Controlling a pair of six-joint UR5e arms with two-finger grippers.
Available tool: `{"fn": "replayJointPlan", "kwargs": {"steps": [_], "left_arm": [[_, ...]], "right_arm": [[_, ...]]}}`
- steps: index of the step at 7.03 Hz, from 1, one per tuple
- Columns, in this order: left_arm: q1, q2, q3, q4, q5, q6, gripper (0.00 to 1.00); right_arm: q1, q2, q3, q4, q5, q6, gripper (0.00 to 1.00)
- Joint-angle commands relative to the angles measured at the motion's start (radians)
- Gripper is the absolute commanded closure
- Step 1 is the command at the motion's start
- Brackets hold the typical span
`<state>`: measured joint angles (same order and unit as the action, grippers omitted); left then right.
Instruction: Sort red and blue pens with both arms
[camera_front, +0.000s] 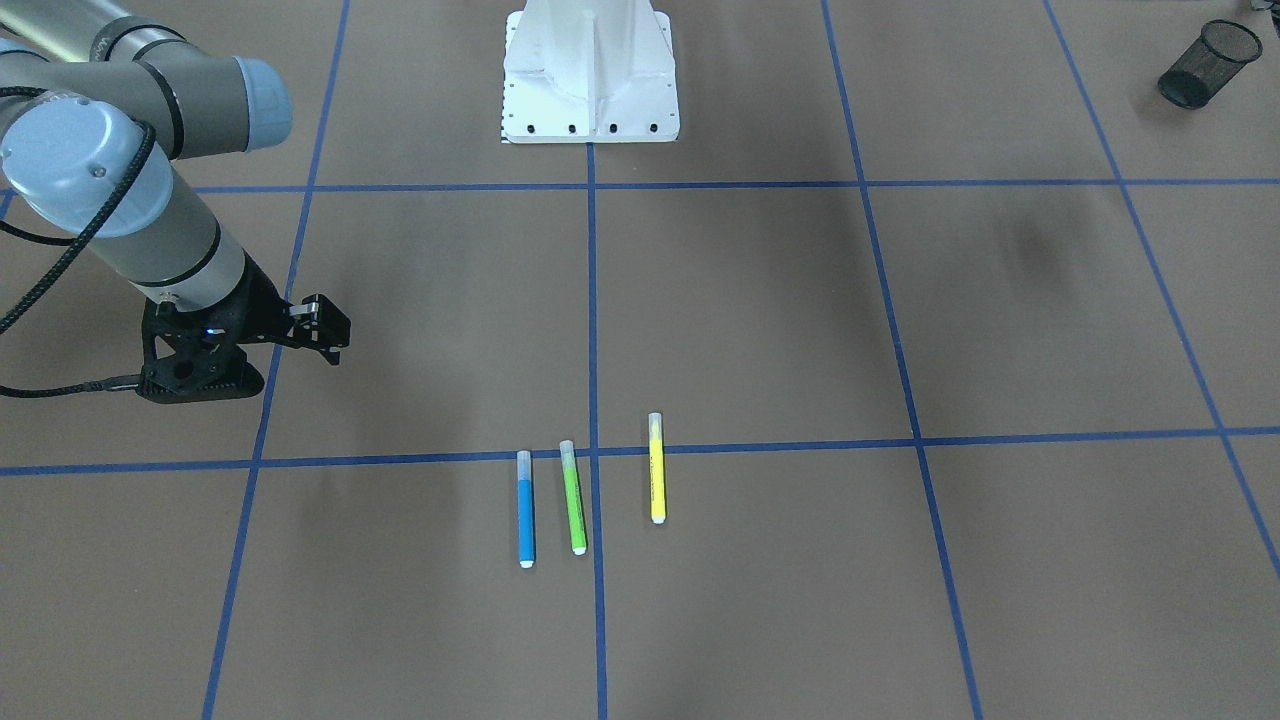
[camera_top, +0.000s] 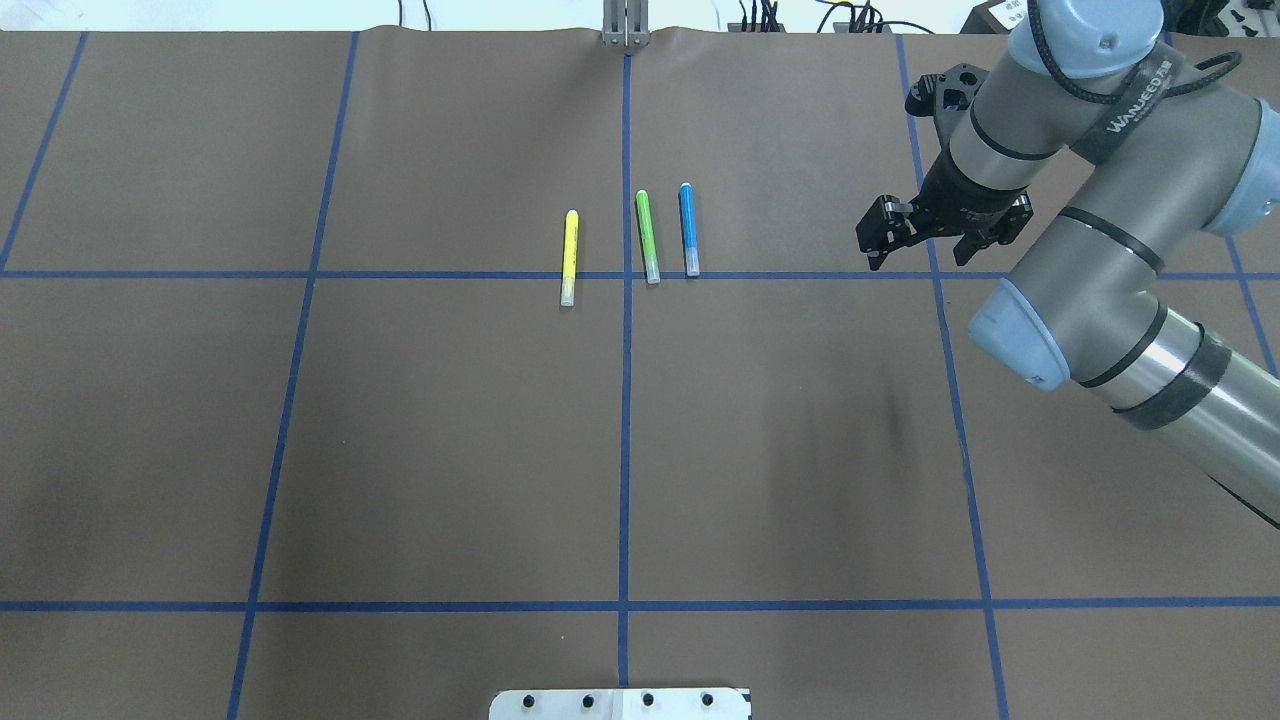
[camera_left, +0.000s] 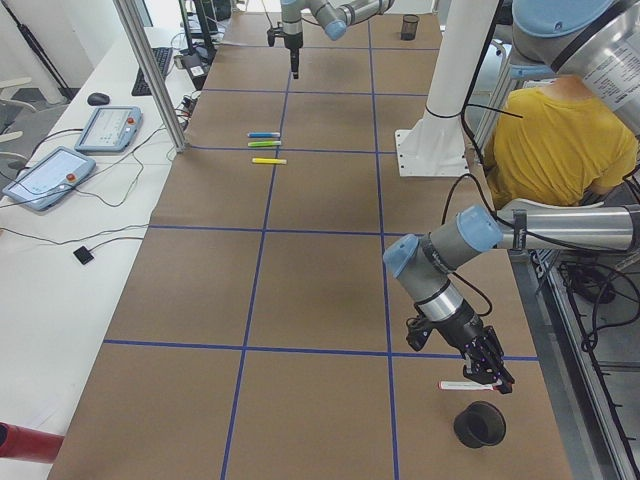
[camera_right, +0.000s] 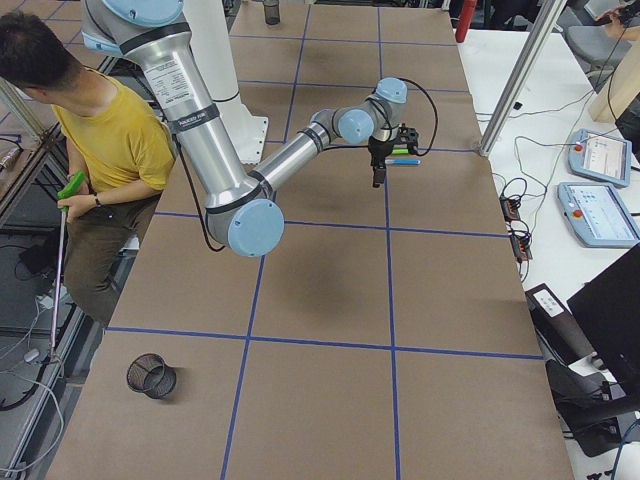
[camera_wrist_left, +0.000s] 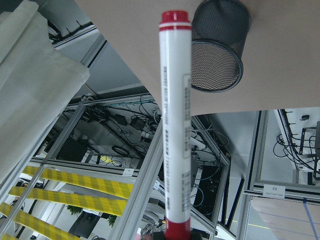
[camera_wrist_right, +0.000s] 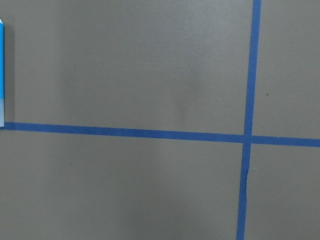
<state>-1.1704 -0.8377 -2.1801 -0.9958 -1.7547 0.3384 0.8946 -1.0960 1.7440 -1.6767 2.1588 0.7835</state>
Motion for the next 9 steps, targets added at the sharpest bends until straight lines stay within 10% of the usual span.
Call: {"fn": "replayJointPlan", "kwargs": {"steps": [1, 9], "left_arm": [[0.001, 0.006, 0.081, -0.046, -0.049, 0.014, 1.00], [0.000, 0.077, 0.330, -0.271, -0.261, 0.197, 1.00]], "right_arm": [[-0.012, -0.011, 0.018, 0.000, -0.016, 0.000, 0.00], [-0.052, -0.076, 0.045, 0.113, -0.036, 0.017, 0.00]]}}
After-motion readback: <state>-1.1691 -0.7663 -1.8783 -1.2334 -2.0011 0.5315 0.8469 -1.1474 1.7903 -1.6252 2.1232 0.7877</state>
